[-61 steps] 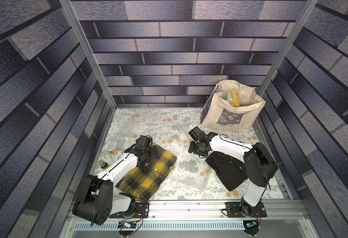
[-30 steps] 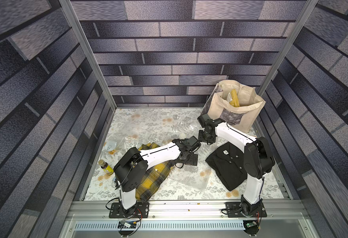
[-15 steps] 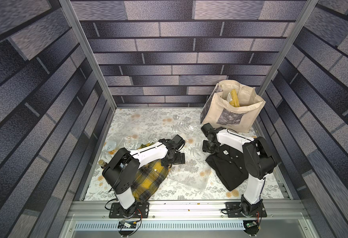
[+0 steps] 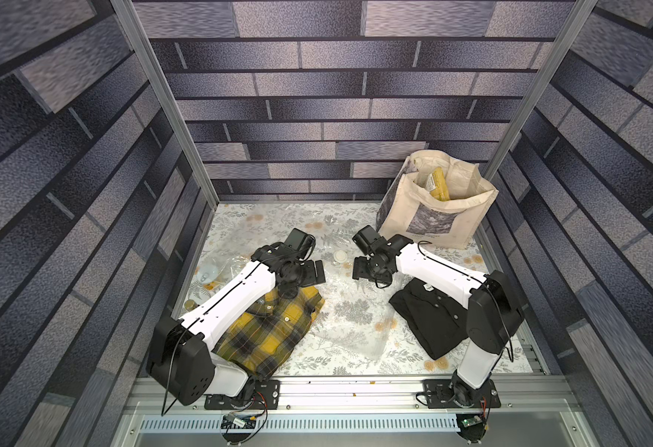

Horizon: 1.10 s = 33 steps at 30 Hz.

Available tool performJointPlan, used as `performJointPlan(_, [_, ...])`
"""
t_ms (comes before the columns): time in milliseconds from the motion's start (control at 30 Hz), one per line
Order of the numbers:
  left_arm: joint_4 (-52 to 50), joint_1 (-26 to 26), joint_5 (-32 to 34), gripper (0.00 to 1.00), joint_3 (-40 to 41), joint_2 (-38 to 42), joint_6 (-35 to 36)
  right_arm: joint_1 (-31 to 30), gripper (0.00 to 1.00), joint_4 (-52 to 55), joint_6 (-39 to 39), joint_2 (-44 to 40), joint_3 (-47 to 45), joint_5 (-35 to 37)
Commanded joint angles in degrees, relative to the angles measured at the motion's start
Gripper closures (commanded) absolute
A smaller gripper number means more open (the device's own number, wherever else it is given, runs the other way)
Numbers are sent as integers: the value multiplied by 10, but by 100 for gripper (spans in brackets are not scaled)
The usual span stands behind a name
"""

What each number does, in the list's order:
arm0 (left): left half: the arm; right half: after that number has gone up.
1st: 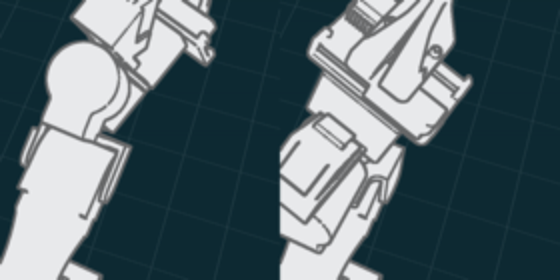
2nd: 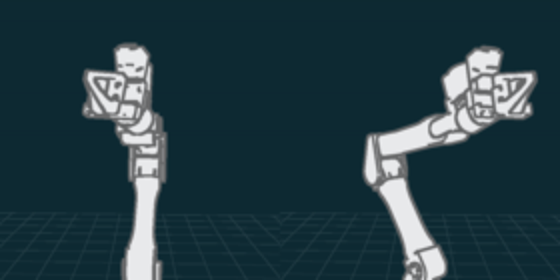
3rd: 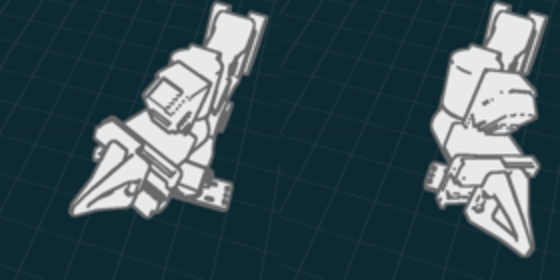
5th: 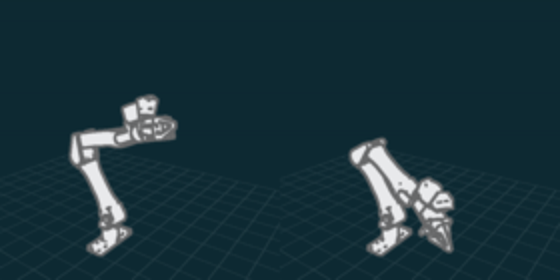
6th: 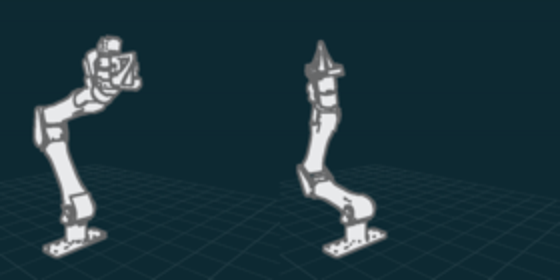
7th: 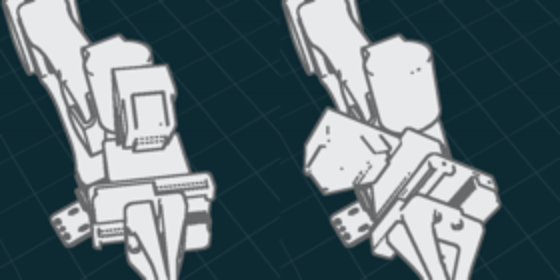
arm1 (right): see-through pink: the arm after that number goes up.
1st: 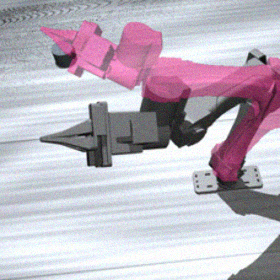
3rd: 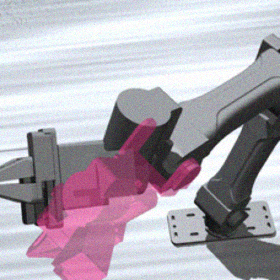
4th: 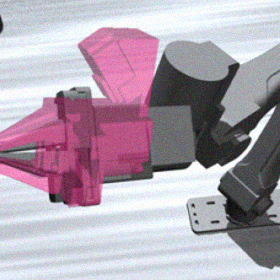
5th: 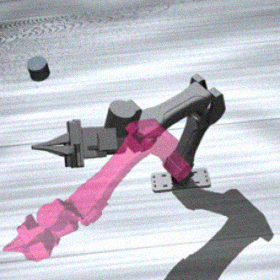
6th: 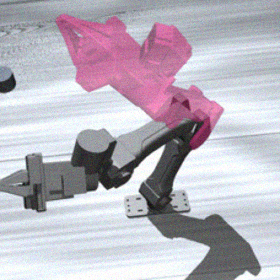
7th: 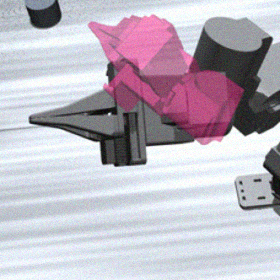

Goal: Place the folded shirt into the vacuum bag
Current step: Pick up the shirt from the center of the board.

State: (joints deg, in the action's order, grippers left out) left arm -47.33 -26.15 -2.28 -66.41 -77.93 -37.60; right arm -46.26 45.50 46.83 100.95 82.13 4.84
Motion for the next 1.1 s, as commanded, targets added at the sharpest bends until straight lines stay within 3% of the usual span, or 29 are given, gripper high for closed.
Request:
performJointPlan(0, [-37,60,34,0,40,21,24,-63,13,-59,129,15,-1,-85])
performJointPlan(100, [-4,110,18,0,74,44,12,-108,6,-127,187,40,6,-114])
performJointPlan(300, [40,130,4,0,119,61,-21,-150,9,-219,264,142,42,-202])
performJointPlan(700, [123,137,-12,1,247,93,-110,-181,4,-353,425,209,4,-224])
performJointPlan(800, [127,136,-22,1,255,92,-113,-182,15,-333,427,221,23,-207])
performJointPlan(900, [114,137,-25,1,242,102,-107,-182,43,-311,412,210,26,-188])
performJointPlan(933, [109,137,-24,1,234,107,-102,-182,48,-294,396,205,32,-180])
performJointPlan(1033, [92,138,-23,0,213,114,-86,-182,46,-245,361,213,62,-165])
performJointPlan(1067, [87,141,-24,1,205,115,-83,-181,52,-253,365,222,57,-166])
